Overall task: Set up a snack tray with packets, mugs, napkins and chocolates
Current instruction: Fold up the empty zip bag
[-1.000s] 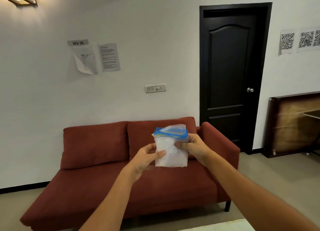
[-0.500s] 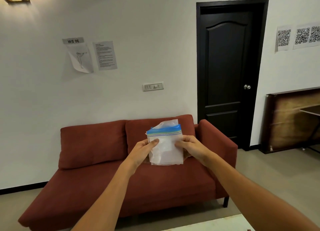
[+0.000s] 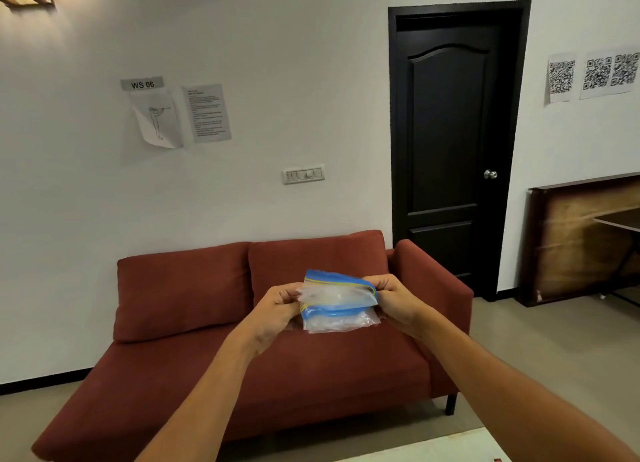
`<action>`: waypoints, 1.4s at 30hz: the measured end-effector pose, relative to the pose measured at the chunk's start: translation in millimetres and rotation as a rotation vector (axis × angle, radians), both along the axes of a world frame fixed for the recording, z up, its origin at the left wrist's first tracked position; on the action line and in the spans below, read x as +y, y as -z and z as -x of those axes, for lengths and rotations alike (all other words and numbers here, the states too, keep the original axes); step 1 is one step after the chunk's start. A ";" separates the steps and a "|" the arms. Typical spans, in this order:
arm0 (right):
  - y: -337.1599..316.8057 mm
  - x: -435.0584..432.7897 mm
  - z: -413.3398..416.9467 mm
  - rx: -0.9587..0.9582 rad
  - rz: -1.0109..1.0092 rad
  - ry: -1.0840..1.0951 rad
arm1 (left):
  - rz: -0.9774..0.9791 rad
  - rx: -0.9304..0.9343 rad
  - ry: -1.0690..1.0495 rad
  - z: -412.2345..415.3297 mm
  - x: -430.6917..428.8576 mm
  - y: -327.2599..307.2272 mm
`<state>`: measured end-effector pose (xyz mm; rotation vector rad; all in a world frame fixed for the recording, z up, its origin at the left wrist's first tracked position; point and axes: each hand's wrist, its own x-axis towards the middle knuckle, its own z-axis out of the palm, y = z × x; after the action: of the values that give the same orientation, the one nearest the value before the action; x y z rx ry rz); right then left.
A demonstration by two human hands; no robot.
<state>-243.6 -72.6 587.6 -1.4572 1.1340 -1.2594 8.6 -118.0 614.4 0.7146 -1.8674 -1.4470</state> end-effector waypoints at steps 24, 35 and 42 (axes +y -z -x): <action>-26.2 19.5 16.0 -0.192 -0.515 0.111 | 0.047 0.058 -0.205 51.0 -12.6 12.7; -11.4 19.2 33.1 -0.019 -0.243 0.392 | -0.439 0.119 -0.005 45.9 -29.7 14.0; -15.2 37.0 39.1 0.162 -0.070 0.373 | -0.191 -0.144 0.183 92.3 -19.2 24.5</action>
<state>-282.7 -35.6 602.8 -1.3537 1.5993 -1.3518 -83.7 -137.2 589.9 0.7718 -1.9632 -1.7500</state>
